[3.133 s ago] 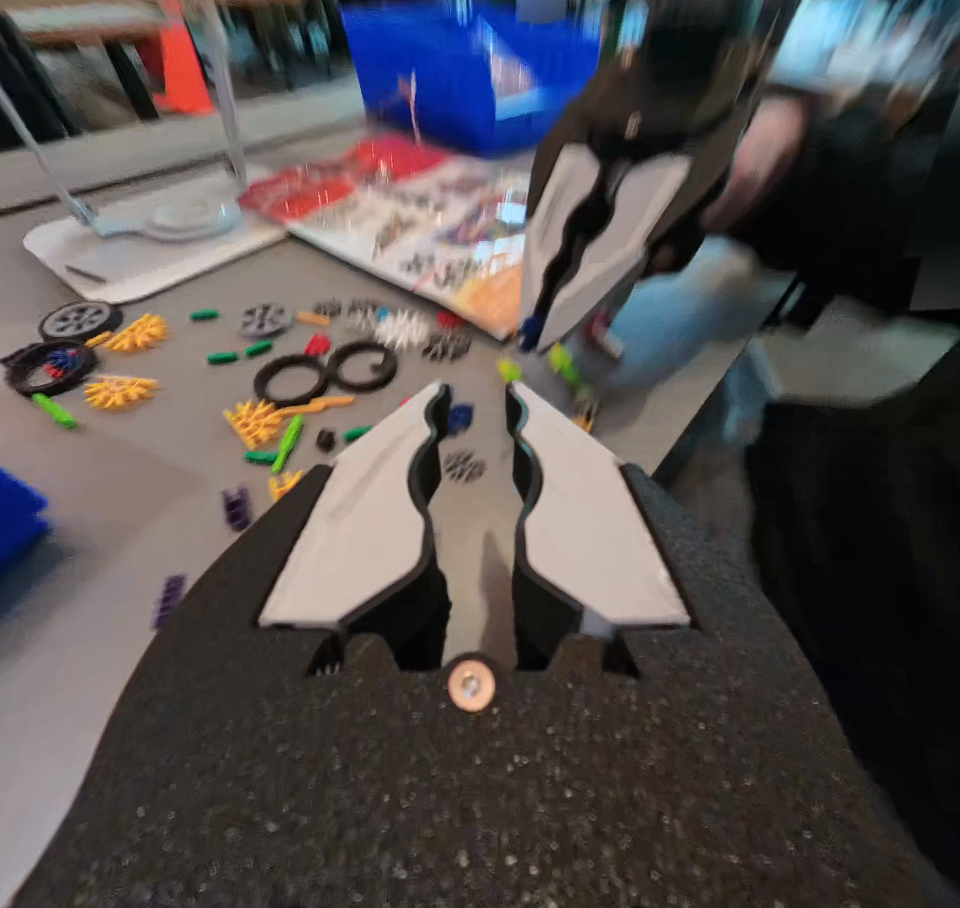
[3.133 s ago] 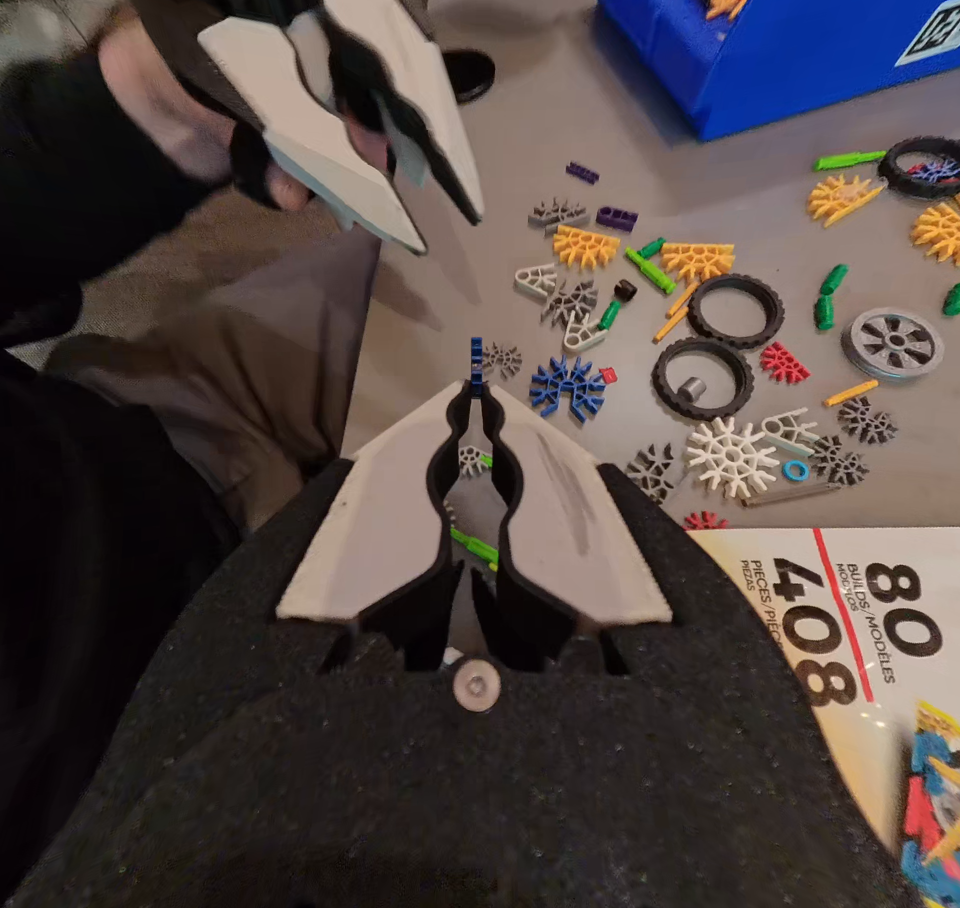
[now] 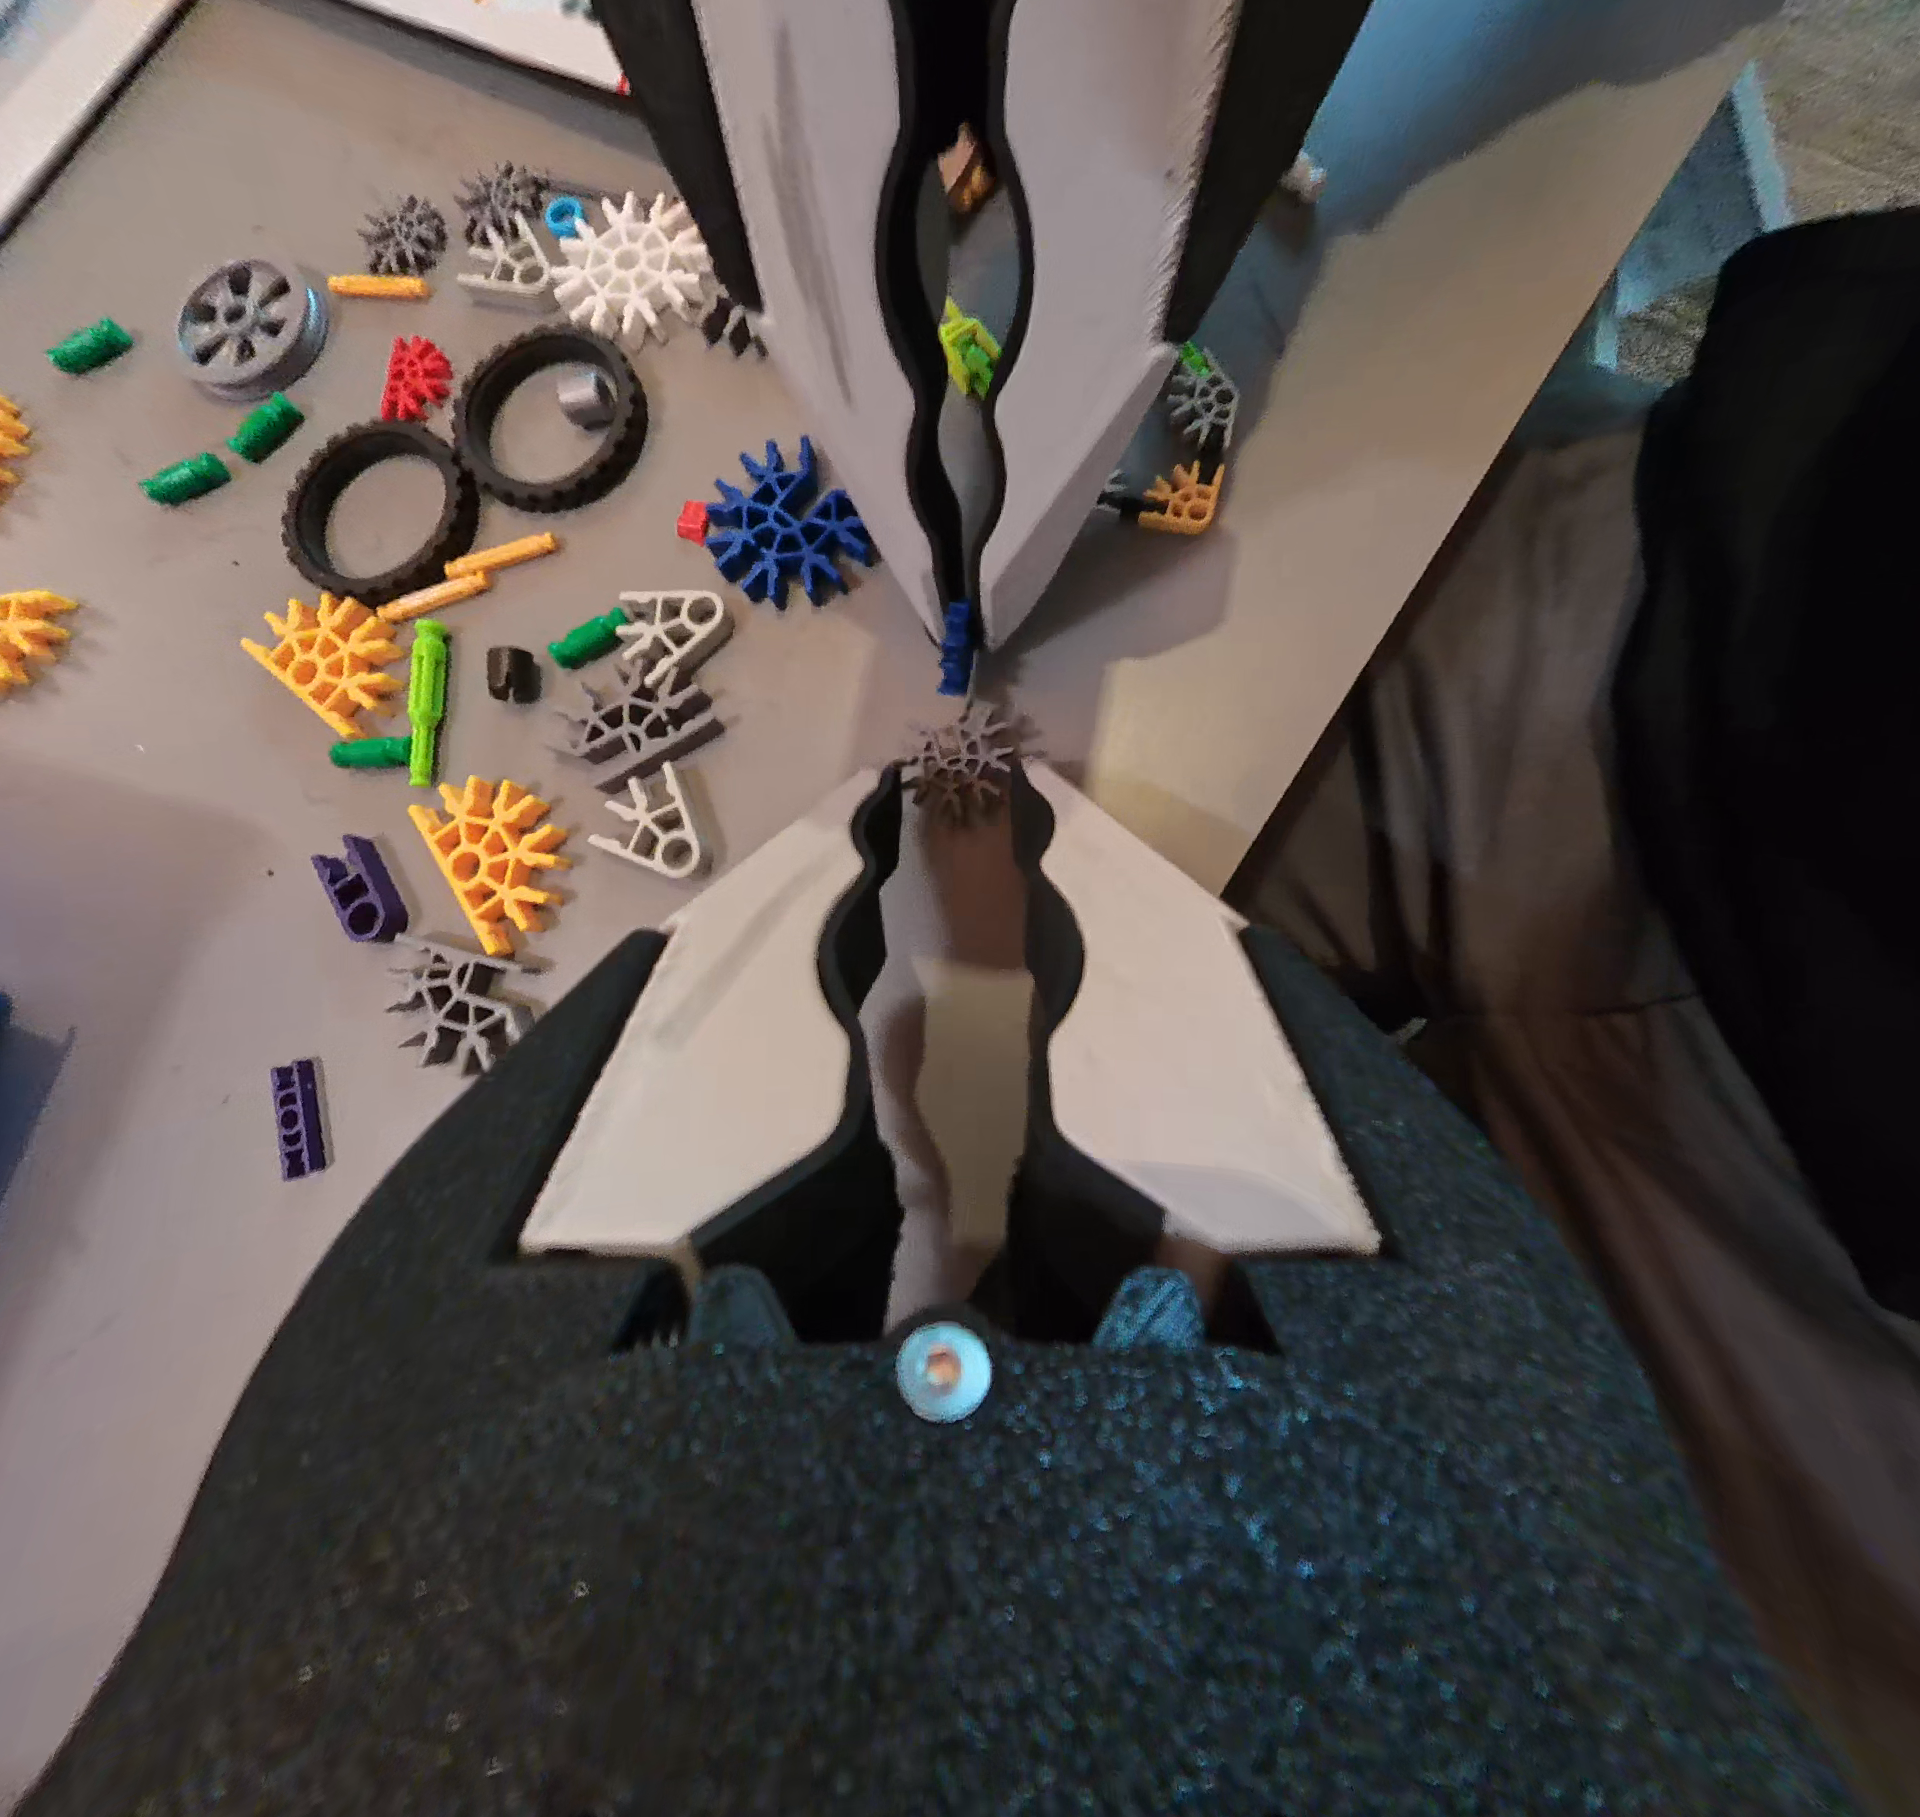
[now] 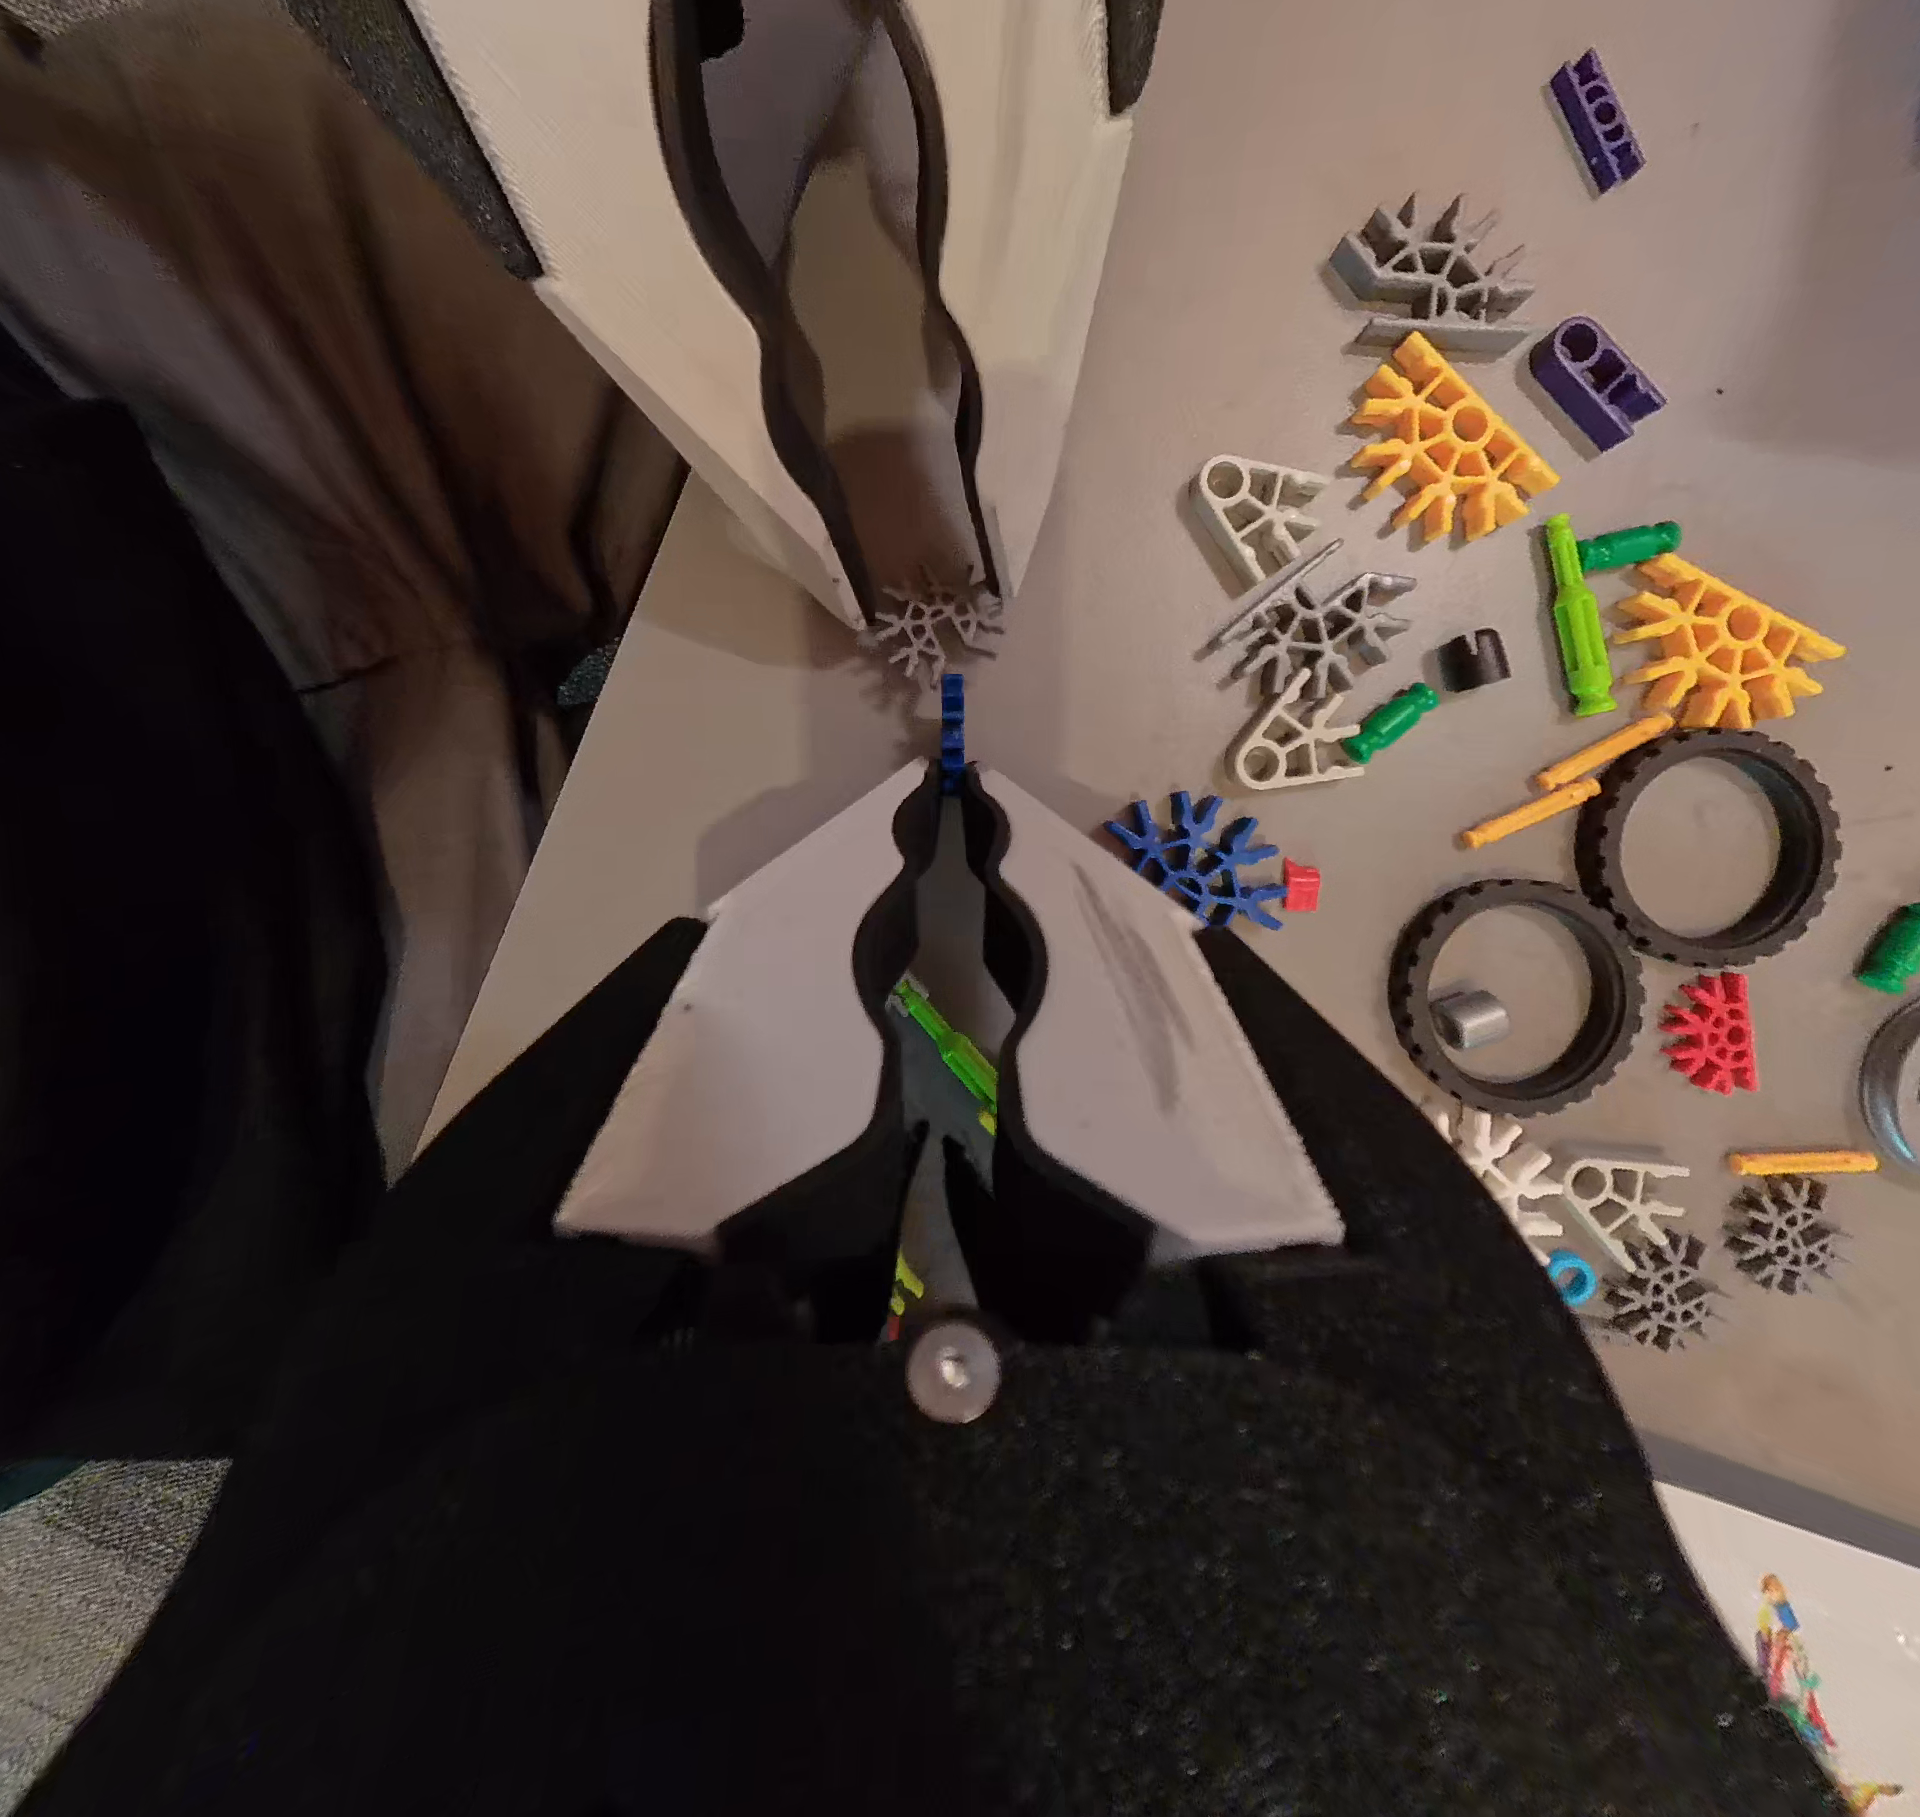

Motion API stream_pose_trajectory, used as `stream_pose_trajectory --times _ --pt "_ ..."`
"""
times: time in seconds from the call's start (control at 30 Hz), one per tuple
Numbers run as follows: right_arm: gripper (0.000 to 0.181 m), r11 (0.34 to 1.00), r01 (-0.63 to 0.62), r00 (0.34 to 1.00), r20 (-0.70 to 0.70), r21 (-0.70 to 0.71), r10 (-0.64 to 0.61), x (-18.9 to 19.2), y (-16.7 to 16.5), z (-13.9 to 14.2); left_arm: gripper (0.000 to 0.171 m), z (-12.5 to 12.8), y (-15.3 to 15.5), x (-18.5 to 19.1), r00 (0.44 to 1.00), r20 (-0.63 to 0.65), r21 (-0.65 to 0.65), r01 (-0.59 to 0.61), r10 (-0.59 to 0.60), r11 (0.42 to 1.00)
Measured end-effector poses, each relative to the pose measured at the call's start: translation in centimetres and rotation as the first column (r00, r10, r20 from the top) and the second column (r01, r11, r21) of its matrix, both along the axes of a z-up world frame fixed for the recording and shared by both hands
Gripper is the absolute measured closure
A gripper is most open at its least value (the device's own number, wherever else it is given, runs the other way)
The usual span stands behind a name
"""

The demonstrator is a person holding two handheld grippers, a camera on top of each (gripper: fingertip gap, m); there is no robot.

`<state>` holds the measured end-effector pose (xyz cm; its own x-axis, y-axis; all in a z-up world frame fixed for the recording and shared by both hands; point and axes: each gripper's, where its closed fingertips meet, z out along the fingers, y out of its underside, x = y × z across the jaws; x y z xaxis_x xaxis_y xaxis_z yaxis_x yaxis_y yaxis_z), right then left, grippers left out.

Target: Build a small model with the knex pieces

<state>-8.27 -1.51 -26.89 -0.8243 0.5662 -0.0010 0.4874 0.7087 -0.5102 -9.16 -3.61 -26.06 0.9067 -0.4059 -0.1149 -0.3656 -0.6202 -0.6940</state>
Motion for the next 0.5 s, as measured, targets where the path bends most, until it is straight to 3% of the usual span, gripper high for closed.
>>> stream_pose_trajectory --times 0.5 --pt "0.179 0.997 -0.079 0.996 -0.043 -0.002 0.079 -0.13 -0.40 -0.03 0.154 0.15 0.62 0.77 0.997 0.035 0.025 0.072 -0.073 0.997"
